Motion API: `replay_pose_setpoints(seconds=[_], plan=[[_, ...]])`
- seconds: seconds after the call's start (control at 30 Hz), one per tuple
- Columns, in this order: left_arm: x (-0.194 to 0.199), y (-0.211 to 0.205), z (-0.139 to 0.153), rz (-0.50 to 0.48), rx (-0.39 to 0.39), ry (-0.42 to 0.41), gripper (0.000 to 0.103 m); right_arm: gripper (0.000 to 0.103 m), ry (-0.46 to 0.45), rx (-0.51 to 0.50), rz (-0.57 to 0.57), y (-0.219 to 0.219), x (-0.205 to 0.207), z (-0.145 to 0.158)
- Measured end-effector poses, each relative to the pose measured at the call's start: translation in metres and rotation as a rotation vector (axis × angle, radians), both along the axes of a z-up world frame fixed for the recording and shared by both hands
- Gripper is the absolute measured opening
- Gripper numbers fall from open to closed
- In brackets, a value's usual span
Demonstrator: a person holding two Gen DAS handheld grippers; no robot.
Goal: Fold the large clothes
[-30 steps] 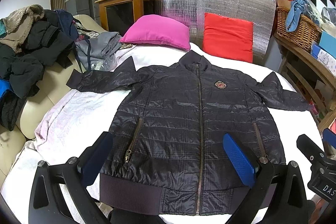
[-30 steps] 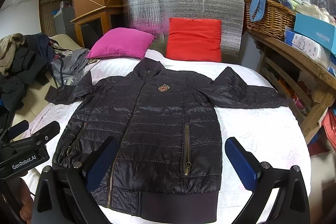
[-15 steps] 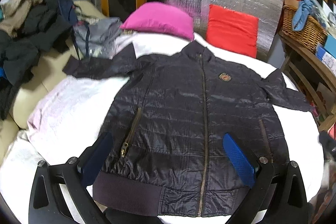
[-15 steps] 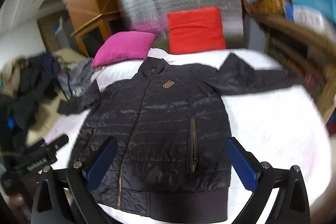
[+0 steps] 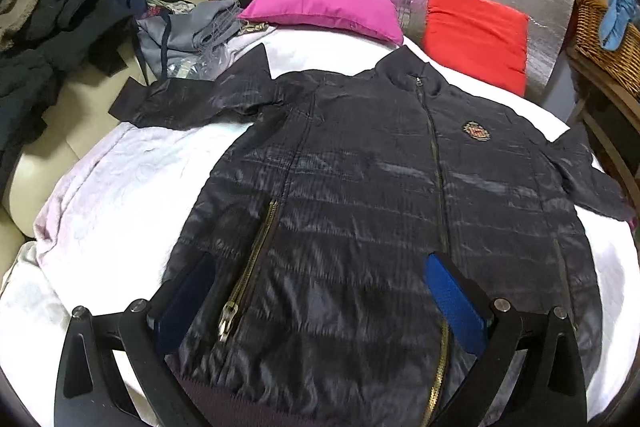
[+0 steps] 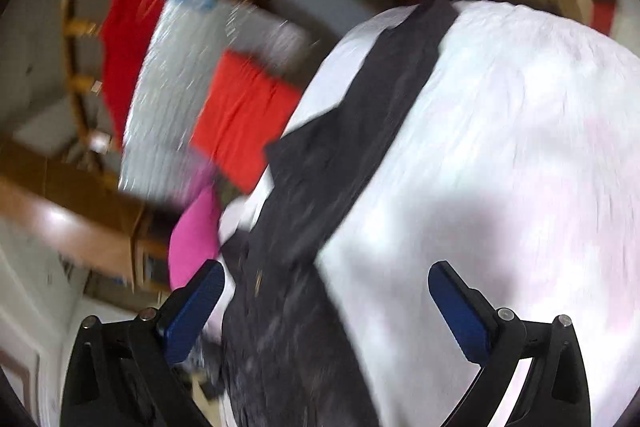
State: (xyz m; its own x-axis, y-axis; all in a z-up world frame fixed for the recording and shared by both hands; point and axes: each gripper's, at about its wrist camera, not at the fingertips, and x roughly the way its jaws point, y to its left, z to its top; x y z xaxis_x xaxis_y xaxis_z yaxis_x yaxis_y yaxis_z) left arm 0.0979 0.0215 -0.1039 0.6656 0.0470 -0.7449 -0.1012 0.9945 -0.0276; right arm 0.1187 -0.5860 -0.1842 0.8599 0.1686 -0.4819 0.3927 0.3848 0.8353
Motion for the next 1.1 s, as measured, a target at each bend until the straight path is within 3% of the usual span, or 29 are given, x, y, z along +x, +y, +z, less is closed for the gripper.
replay_pose_setpoints(seconds=[0.1, 0.23, 0.33, 0.43, 0.5, 0.53, 0.6, 0.7, 0.83, 0.97, 1.1], plan=[[0.015, 0.0, -0.013, 0.0, -0.006, 0.023, 0.103, 0.098, 0.019, 0.031, -0.037, -0.031, 0.029, -0.015], [0.028, -0.003, -0.029, -0.008, -0.014, 0.044, 0.103, 0.078, 0.074, 0.045, -0.089, -0.069, 0.071, -0.033], [0.036, -0.004, -0.041, -0.019, -0.021, 0.048, 0.103, 0.078, 0.106, 0.038, -0.115, -0.083, 0.097, -0.039], [0.042, -0.002, -0.051, -0.027, -0.035, 0.046, 0.103, 0.07, 0.162, 0.005, -0.113, -0.095, 0.12, -0.047], [0.045, 0.0, -0.058, -0.027, -0.044, 0.05, 0.103, 0.05, 0.211, -0.001, -0.114, -0.104, 0.129, -0.053], [0.045, 0.001, -0.062, -0.027, -0.048, 0.053, 0.103, 0.027, 0.248, -0.028, -0.109, -0.106, 0.134, -0.054], [0.045, 0.004, -0.07, -0.025, -0.061, 0.062, 0.103, 0.014, 0.284, -0.09, -0.094, -0.105, 0.143, -0.048], [0.041, 0.01, -0.08, -0.022, -0.073, 0.048, 0.103, 0.008, 0.296, -0.272, -0.082, -0.093, 0.15, -0.01], [0.034, 0.016, -0.08, -0.033, -0.119, 0.018, 0.103, 0.007, 0.194, -0.556, -0.046, -0.039, 0.169, 0.088], [0.034, 0.021, -0.08, -0.036, -0.15, 0.007, 0.103, 0.007, -0.018, -0.788, 0.069, 0.068, 0.186, 0.183], [0.032, 0.024, -0.079, -0.038, -0.171, -0.001, 0.103, 0.007, -0.225, -0.943, 0.257, 0.201, 0.19, 0.228]])
